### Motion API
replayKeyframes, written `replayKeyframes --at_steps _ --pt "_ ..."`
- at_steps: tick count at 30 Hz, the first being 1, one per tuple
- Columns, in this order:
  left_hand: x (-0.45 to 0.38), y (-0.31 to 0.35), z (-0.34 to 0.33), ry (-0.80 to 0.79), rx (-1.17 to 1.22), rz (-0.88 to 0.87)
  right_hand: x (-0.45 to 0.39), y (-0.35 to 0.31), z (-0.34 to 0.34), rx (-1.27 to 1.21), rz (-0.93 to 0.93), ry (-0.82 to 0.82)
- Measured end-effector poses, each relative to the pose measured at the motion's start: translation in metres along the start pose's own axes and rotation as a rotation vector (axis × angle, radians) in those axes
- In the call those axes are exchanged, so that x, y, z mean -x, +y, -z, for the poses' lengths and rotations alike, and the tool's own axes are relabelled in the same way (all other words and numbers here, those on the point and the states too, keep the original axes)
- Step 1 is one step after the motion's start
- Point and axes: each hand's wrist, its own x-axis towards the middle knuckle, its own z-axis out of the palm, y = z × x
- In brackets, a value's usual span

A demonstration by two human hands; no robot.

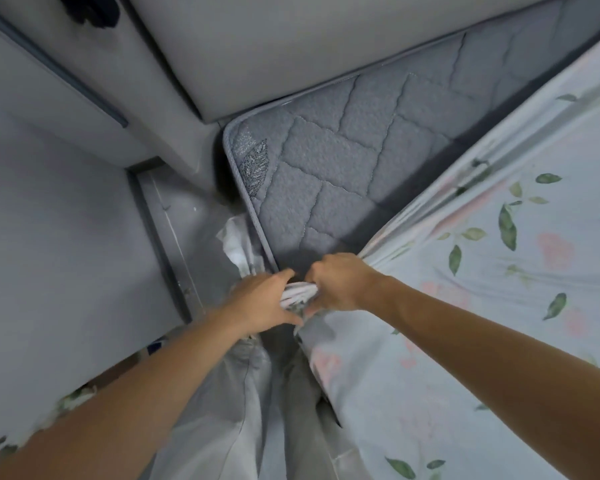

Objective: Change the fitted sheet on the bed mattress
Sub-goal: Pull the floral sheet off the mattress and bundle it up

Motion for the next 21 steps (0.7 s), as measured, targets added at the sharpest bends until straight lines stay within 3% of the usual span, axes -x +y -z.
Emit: replayKeyframes --at_steps 4,8,11,17,21 --pt "-0.012 -0.012 -0.030 0.050 -0.157 -0.020 0.002 0.005 -0.040 0.053 -0.053 0.007" --pt "-0.007 -0.042 -0.063 0.079 -0.084 -0.147 0.007 0.004 -0.072 0.144 -0.080 0.075" --pt "0.007 -0.042 -0.073 0.098 -0.034 -0.161 0.012 -0.009 -0.088 0.174 -0.122 0.034" --pt "0.018 -0.030 -0.083 -0.023 -0.044 -0.055 0.021 -0.021 -0.091 0.190 -0.163 -0.129" --pt "0.011 -0.026 -0.087 -0.131 -0.094 -0.023 0.028 -0.019 -0.103 0.195 -0.118 -0.130"
